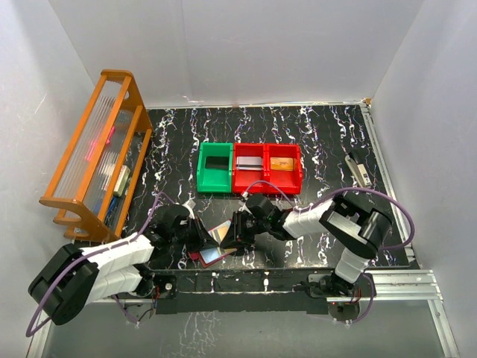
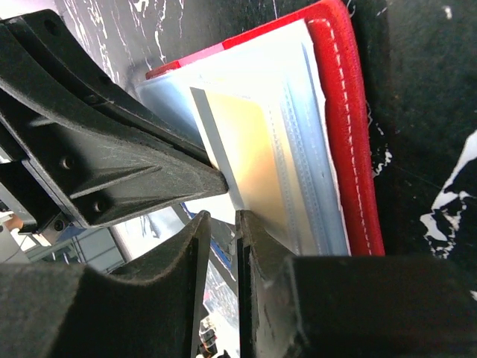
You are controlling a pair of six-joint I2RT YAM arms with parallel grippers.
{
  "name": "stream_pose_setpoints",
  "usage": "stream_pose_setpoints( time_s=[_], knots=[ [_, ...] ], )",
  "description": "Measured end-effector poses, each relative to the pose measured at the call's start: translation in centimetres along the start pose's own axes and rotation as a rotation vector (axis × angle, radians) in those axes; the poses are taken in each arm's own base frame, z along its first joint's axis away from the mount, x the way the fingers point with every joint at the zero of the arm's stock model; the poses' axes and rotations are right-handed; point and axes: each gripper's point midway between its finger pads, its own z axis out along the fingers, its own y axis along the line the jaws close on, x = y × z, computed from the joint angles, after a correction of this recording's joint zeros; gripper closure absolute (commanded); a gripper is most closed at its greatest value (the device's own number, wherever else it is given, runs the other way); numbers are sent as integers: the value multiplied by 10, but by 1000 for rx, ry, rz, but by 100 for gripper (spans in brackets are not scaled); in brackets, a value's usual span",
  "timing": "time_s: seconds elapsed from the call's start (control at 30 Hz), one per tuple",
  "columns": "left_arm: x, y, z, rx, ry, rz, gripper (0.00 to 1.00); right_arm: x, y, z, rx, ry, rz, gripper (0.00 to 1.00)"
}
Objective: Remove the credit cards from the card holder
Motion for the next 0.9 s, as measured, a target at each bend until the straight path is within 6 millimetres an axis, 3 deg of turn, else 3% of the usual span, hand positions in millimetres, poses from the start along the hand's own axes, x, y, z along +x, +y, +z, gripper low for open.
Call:
stream_pose_setpoints(
  time_s=[0.43,0.6,0.67,0.77,0.9],
  knots=[
    [0,6,-13,-22,-28,69,100,-25,-6,-18,50,-83,4,73],
    [1,11,-17,-73,-13,78,67,-26,-5,-18,64,-76,-21,74],
    [-3,7,-21,-88,-21,97,58,-26,-5,-19,75,-71,-31,74],
    [-11,1,-29,-127,-43,118,53,-26,-6,-19,91,-64,-45,74],
    [-19,-2,-38,-185,-57,136,55,-25,-8,-20,103,-55,-53,75]
  ],
)
